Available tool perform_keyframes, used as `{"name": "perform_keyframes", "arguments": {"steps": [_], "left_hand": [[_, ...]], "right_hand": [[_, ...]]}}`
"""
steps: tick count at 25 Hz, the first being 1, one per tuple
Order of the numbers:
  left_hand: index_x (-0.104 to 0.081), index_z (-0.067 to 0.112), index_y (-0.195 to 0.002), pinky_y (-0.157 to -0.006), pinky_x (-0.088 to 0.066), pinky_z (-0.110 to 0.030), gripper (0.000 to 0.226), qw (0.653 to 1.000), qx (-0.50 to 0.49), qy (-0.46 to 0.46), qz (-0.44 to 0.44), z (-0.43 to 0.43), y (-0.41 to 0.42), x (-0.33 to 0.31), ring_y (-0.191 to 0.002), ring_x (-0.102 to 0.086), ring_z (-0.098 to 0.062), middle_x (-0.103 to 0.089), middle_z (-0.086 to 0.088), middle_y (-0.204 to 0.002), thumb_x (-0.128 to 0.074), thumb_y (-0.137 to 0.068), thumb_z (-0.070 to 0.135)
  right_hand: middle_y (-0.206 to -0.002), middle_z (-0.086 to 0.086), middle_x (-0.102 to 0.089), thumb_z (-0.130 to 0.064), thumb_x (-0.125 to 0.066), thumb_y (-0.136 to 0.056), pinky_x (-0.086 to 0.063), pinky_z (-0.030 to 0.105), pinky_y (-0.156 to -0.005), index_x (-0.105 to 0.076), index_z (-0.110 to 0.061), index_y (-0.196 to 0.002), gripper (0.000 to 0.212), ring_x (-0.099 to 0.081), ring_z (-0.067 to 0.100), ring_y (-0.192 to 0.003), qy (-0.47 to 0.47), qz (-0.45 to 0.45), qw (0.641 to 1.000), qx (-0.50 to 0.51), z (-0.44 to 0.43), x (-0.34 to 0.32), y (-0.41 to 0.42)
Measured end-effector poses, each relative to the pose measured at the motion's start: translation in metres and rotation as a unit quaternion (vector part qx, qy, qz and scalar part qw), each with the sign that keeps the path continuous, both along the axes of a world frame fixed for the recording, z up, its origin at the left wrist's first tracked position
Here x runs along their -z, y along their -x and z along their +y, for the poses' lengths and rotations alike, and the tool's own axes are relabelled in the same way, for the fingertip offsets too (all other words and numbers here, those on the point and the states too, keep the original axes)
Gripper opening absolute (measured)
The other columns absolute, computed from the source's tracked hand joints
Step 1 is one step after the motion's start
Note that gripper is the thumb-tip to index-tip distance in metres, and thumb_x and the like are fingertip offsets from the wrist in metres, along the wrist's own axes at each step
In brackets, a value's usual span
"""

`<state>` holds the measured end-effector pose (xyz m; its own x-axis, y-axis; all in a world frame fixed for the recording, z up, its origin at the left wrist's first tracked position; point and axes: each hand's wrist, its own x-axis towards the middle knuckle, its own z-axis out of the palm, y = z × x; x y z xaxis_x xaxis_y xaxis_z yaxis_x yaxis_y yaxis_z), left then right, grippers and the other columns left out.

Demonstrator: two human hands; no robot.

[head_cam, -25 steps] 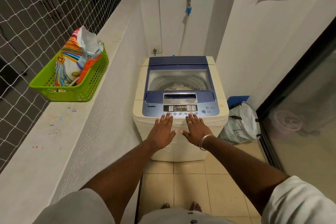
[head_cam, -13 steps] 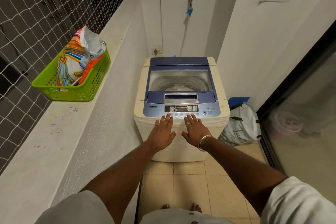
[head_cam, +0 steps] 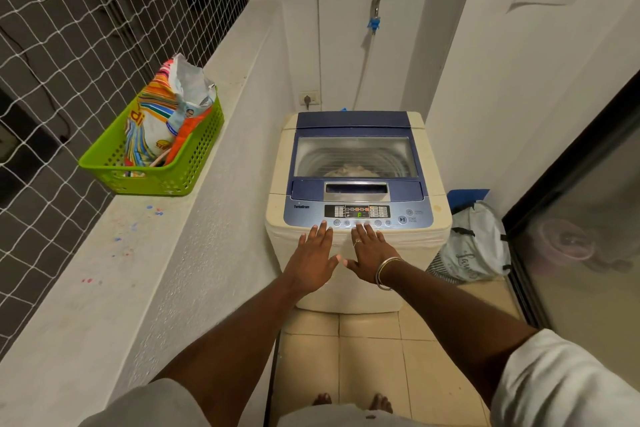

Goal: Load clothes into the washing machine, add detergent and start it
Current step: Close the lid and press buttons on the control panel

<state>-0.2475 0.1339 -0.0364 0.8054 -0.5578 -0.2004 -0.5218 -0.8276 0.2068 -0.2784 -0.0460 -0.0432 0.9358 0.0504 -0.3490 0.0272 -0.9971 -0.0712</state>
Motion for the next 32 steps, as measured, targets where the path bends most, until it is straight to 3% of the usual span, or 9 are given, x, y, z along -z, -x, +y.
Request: {"name": "perform_keyframes", "arguments": {"steps": [22,32], "left_hand": [[-0.002,0.016,-0.159,-0.122,-0.001,-0.041,0.067,1.000,0.006,-0.012,-0.005,0.008,-0.010,0.016,-0.154,0.002,-0.025,0.008,-0.005,-0.166,-0.030,-0.104,0.045],[-0.001,0.017,-0.158,-0.122,0.003,-0.041,0.066,1.000,-0.004,-0.008,0.006,0.002,-0.020,0.024,-0.154,0.005,-0.025,0.009,-0.005,-0.166,-0.027,-0.105,0.045]], "right_hand": [[-0.165,0.015,0.003,-0.039,-0.043,-0.100,-0.007,0.053,-0.122,-0.015,-0.005,-0.155,0.070,0.004,0.033,-0.152,0.010,0.031,0.999,-0.023,0.009,0.015,-0.037],[-0.163,0.024,0.003,-0.030,-0.049,-0.093,-0.012,0.050,-0.122,-0.012,-0.004,-0.155,0.076,-0.001,0.040,-0.151,0.062,0.075,0.995,-0.023,0.022,0.015,-0.048]]}}
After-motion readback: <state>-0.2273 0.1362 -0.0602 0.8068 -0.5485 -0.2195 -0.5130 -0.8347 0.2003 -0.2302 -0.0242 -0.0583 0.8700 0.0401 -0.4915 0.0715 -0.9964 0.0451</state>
